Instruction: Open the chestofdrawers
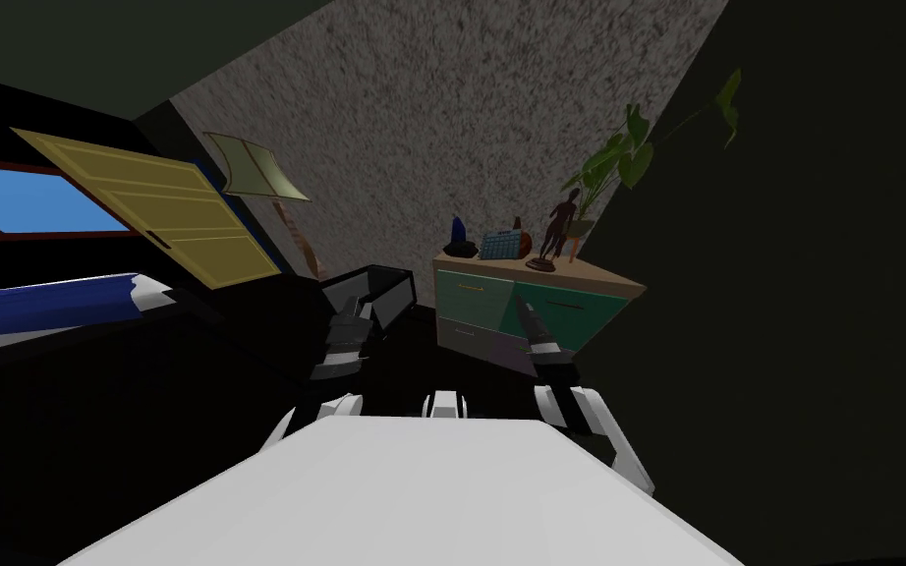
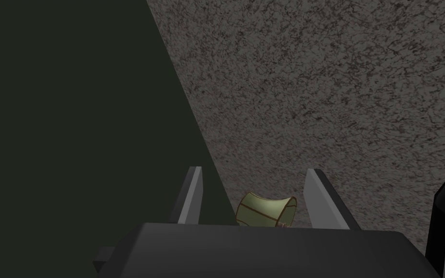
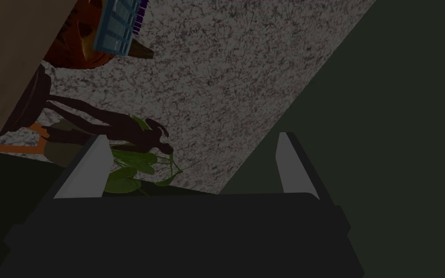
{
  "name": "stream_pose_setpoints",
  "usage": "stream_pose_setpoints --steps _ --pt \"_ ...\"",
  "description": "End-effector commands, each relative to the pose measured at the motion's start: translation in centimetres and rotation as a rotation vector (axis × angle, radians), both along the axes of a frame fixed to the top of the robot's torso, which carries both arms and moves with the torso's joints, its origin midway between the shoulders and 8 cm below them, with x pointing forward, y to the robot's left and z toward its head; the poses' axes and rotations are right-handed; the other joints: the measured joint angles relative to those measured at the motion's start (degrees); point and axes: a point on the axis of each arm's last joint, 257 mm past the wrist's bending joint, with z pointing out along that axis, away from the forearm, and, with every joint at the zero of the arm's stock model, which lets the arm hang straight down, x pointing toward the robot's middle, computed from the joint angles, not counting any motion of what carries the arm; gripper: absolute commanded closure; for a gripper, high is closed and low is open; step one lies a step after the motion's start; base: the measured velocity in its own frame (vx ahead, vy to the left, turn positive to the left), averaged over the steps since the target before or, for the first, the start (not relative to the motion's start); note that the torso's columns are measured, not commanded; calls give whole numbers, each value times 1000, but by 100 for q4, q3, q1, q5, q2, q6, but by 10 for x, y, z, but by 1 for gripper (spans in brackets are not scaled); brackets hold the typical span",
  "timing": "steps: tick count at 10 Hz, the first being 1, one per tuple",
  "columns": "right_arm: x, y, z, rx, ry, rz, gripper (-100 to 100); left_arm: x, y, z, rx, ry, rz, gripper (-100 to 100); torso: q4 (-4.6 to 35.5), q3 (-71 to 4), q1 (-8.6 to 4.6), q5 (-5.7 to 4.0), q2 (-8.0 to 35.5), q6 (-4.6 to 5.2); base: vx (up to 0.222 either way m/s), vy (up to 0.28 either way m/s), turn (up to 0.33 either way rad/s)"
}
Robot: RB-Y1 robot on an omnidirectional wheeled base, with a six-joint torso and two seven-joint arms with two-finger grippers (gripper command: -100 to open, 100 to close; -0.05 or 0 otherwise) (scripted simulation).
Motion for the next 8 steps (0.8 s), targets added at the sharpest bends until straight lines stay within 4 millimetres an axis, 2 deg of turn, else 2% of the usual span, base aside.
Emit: stream_pose_setpoints --steps 1,2,5,6,7,8 --pt "9 -6 -20 -97 51 -60 -100 0 0 0 0 0 0 0 0 0 -2 0 0 1 28 52 63" --pt "9 -6 -21 -118 53 -65 -100 0 0 0 0 0 0 0 -1 -2 2 1 -3 -1 30 40 36" --pt "21 -17 -46 -241 120 -144 -100 0 0 0 0 0 0 0 -1 -2 -3 0 -2 2 38 45 50" --pt "21 -17 -47 -269 122 -151 -100 0 0 0 0 0 0 0 -1 -2 2 1 -4 -1 31 42 39" --pt "26 -24 -59 -319 156 -187 -100 0 0 0 0 0 0 0 0 0 -3 0 2 1 33 53 71" --pt "26 -24 -59 -348 157 -195 -100 0 0 0 0 0 0 0 0 0 0 0 0 0 27 44 32"
